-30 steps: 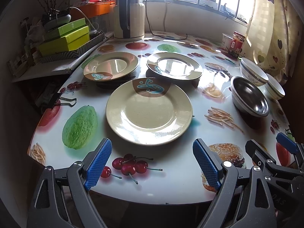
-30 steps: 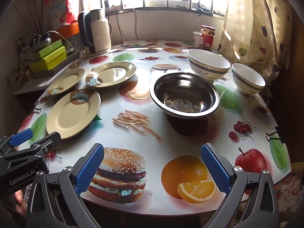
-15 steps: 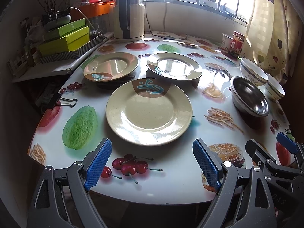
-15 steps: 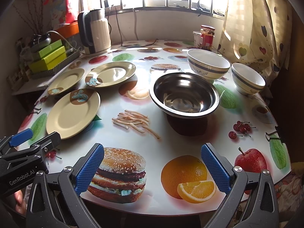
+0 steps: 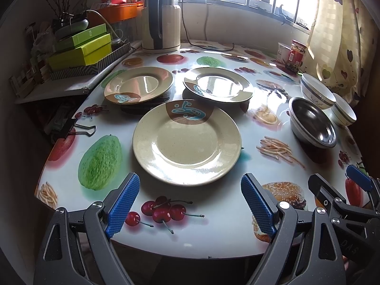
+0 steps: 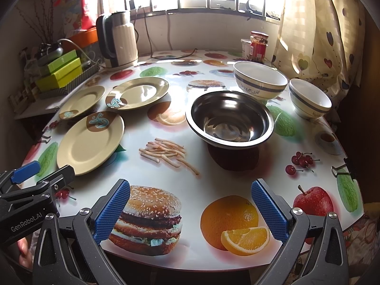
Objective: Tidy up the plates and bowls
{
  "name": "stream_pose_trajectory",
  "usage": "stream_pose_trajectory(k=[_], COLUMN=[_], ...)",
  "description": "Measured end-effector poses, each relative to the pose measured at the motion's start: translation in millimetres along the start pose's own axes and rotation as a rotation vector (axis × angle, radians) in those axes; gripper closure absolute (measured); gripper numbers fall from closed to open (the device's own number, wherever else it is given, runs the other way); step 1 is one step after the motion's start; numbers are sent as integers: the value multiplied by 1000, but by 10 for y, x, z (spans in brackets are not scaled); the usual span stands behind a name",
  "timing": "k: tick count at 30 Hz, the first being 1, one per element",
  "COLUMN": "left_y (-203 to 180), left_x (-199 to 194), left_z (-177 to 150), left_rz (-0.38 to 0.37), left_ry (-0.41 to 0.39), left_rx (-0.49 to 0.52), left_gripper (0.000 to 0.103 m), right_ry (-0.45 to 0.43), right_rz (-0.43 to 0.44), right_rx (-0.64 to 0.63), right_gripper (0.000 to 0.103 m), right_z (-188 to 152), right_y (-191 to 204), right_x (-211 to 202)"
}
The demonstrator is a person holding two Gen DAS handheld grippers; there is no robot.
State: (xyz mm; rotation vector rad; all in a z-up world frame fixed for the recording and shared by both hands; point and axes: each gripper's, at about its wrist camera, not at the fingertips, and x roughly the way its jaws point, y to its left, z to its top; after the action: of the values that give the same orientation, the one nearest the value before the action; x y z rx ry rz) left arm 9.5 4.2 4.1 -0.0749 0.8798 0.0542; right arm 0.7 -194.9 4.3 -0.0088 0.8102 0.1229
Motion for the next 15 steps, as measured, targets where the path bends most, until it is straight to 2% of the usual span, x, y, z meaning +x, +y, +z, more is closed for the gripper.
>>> stream_pose_trajectory(k=[7, 13, 15], left_y=[151, 391, 454], left_x=[21, 81, 102], left_z=[222, 563, 685], left_rz=[-27, -36, -56], left_ry=[-16, -37, -44], left_rx=[-8, -59, -70], left_gripper=[15, 15, 19], right_ry=[-43, -99, -108], right_rz=[27, 53, 58], right_rx=[-35, -67, -82], right_gripper=[0, 0, 0], right_z=[178, 539, 685], right_y=[-67, -68, -51], right_x=[-6, 19, 49])
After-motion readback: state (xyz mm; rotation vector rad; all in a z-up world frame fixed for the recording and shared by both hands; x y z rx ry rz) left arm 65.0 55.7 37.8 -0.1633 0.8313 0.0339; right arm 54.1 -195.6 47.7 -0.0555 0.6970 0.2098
